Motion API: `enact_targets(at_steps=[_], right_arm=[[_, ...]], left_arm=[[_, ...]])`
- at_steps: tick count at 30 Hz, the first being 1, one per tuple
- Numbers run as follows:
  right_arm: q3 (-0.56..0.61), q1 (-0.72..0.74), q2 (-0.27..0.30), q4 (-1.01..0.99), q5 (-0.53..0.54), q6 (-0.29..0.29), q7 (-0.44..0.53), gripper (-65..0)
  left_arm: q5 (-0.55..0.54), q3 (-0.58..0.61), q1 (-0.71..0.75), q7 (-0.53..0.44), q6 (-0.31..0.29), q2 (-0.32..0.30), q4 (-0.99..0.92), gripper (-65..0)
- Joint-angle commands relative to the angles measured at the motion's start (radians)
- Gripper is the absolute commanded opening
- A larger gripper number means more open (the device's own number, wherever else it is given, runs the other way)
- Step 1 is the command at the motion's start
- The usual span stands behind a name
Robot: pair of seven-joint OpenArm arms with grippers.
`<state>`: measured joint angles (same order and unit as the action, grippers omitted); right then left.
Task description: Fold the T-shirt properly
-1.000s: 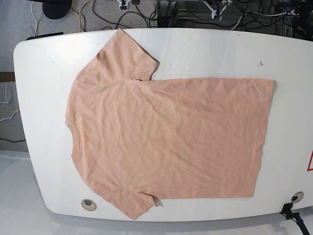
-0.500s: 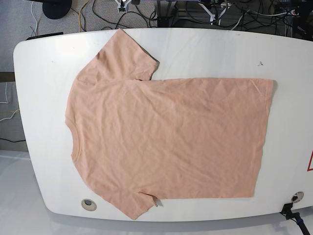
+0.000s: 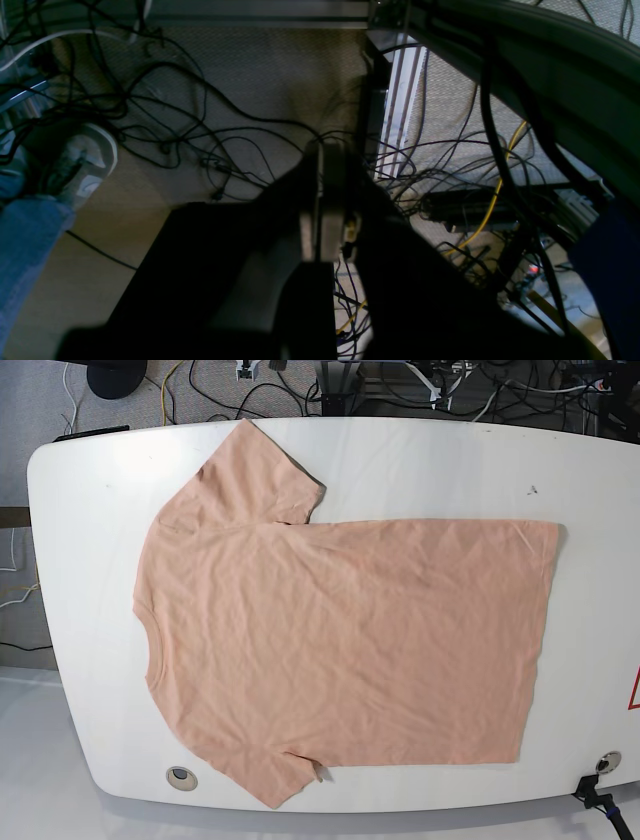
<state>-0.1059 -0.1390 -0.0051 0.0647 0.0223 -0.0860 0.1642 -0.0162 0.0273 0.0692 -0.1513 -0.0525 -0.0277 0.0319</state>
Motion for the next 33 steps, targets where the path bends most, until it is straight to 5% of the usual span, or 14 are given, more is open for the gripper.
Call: enact_targets(at_steps=[1,4,12,33], right_arm=[[-0.002,-0.004,0.002,0.000,-0.012,-0.001,0.003,-57.8],[0.001,-0.005,0.003,-0.008,-0.021,0.003,0.001,-63.3],[-0.001,-0.042,0.003,0.006,-0.053,-0.005,0.006,-58.9],[-0.004,-0.106,0.022,0.051,-0.066,-0.010,0.037,-59.9]], left_arm=[[0.003,0.004,0.006,-0.019,0.001,-0.002,0.005,-65.0],[0.001,-0.004,0.009,-0.031,0.000,-0.001,0.012,-65.0],[0.003,0.009,0.047,-0.080,-0.003,-0.011,0.047,-65.0],[-0.002,0.008,0.110,-0.150,0.002,-0.025,0.078,-65.0]])
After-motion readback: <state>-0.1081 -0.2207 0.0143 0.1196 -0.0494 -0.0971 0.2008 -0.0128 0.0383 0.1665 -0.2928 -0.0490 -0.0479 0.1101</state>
